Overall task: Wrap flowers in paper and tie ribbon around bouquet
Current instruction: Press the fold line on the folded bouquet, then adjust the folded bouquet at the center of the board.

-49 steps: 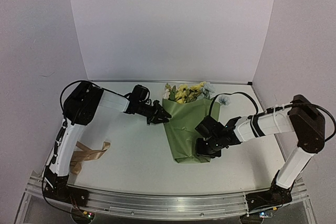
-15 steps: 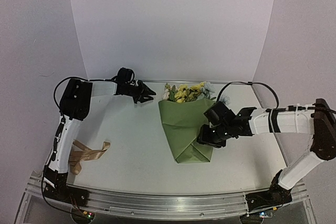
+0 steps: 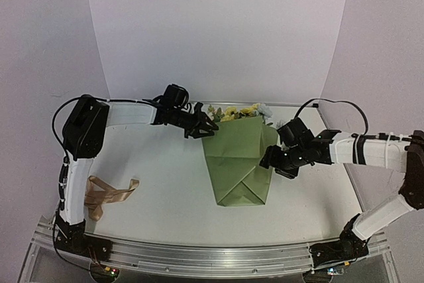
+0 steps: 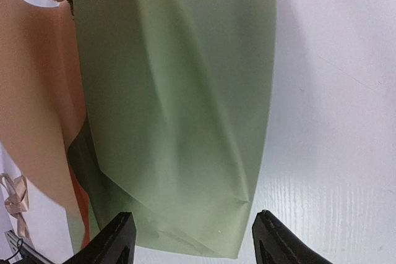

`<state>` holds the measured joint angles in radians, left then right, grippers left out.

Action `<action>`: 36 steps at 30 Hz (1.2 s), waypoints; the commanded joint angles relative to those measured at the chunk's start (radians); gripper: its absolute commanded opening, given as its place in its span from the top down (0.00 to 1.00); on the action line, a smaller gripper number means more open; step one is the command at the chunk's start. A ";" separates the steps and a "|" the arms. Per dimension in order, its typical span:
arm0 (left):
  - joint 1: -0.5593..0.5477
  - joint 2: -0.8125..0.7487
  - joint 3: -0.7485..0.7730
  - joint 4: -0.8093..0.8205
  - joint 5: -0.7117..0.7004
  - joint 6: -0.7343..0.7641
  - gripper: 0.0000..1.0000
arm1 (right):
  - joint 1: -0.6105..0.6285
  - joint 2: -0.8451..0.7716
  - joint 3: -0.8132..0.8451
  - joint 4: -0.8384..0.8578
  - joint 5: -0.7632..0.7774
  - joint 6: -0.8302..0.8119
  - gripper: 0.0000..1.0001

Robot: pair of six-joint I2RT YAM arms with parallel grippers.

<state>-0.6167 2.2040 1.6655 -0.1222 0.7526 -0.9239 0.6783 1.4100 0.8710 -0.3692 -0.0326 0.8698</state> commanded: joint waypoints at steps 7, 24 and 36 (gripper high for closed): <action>-0.159 0.076 0.087 0.024 0.006 -0.018 0.70 | -0.008 -0.173 -0.047 -0.014 0.112 -0.037 0.09; -0.214 0.225 0.230 -0.047 -0.008 -0.038 0.70 | -0.169 0.301 0.115 0.145 -0.138 -0.124 0.30; -0.202 0.250 0.321 -0.098 -0.004 -0.015 0.70 | -0.209 0.376 0.098 0.258 -0.142 -0.058 0.67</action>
<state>-0.8316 2.4474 1.9119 -0.1937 0.7528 -0.9649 0.4753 1.7554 0.9478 -0.1752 -0.1790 0.7763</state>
